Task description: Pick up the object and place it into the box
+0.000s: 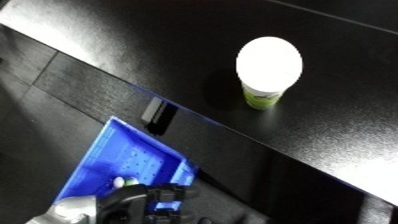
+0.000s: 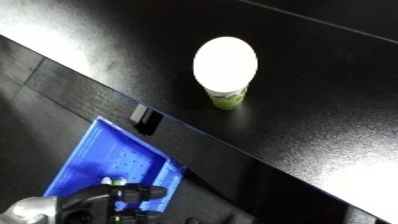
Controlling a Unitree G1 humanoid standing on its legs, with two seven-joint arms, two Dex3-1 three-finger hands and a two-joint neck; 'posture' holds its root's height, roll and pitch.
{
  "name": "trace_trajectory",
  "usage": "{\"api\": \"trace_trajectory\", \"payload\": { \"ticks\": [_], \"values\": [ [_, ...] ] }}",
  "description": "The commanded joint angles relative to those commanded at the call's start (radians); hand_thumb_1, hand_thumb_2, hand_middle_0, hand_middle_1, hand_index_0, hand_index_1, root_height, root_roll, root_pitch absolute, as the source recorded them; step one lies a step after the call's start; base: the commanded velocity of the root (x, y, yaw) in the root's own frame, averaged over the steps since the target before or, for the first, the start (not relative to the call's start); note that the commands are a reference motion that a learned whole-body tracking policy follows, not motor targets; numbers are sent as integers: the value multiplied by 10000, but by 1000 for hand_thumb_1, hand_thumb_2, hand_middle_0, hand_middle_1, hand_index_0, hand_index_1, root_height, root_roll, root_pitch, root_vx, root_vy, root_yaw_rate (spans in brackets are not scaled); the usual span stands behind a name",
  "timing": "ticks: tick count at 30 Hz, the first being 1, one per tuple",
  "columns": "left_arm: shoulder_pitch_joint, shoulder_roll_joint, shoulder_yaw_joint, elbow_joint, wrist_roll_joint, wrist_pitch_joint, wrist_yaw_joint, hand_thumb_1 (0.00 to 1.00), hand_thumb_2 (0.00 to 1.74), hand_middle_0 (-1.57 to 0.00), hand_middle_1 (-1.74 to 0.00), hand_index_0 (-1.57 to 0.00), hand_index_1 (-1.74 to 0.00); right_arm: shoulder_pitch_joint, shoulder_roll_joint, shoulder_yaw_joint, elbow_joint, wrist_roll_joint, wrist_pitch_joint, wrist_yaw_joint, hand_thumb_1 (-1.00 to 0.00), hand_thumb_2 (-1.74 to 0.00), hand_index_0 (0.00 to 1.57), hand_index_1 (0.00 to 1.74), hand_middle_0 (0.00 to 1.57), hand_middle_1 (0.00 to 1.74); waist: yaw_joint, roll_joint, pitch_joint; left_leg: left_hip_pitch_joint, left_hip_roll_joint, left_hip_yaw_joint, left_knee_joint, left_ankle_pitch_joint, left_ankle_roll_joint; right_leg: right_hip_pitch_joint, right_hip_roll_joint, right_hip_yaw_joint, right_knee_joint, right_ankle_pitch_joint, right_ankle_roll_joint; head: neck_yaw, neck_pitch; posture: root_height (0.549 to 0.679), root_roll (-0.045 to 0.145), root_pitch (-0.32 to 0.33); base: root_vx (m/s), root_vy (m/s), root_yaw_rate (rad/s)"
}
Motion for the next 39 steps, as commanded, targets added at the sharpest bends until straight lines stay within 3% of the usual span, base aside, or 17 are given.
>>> {"api": "trace_trajectory", "payload": {
  "ticks": [4,10,14,20,25,30,34,39],
  "values": [
    [-246,-179,119,-752,-1103,-260,542,0,0,0,0,0,0,16,132,15,75,139,-54,-35,0,0,0,0,0,0,53,-49,0,2,-16,-44,12,-14,-9,7,-22,-41,19,8,13,332,1,642,39,-21,10,-35,48],
    [-645,-1671,1442,-1493,-3617,-1881,3072,0,0,0,0,0,0,205,683,-189,340,272,-283,-7,0,0,0,0,0,0,260,-302,0,120,-60,-216,-123,4,-38,50,-14,-124,66,-41,-5,675,223,641,34,-24,34,-66,45],
    [-722,-2739,2436,-1529,-3675,-2948,4368,0,0,0,0,0,0,322,954,-294,418,205,-370,74,0,0,0,0,0,0,307,-458,0,191,-79,-276,-189,9,-26,40,16,-124,127,-90,-48,787,387,640,32,-26,38,-36,-19],
    [-1137,-3539,3296,-1346,-2755,-4006,5461,0,0,0,0,0,0,336,1198,-302,431,161,-438,203,0,0,0,0,0,0,243,-665,0,172,-27,-263,-181,31,-50,-50,91,-73,183,-97,-85,785,412,639,30,-25,34,-29,-94],
    [-1503,-3544,3585,-1388,-1424,-4938,6178,0,0,0,0,0,0,381,1185,-230,421,87,-467,281,0,0,0,0,0,0,78,-686,0,199,66,-167,-281,72,-89,-121,137,-3,188,-106,-95,713,451,638,28,-21,34,-1,-115],
    [-1948,-3027,3626,-1295,876,-5467,7825,0,0,0,0,0,0,409,1119,-197,401,115,-439,305,0,0,0,0,0,0,-66,-635,0,133,116,-57,-288,88,-77,-251,145,76,216,-78,-91,882,594,639,28,-14,27,11,-65],
    [-2297,-2665,3579,-1075,2648,-5536,8896,0,0,0,0,0,0,385,1057,-115,414,209,-450,344,0,0,0,0,0,0,-187,-612,0,11,147,31,-221,78,-66,-382,174,161,249,-67,-97,980,742,638,28,-8,18,11,-77],
    [-2729,-2391,3324,-773,3769,-5313,9604,0,0,0,0,0,0,340,972,-18,440,300,-427,411,0,0,0,0,0,0,-356,-584,0,-77,196,122,-131,54,-44,-504,207,259,319,-66,-106,873,813,637,28,-4,20,13,-75]
  ]
}}
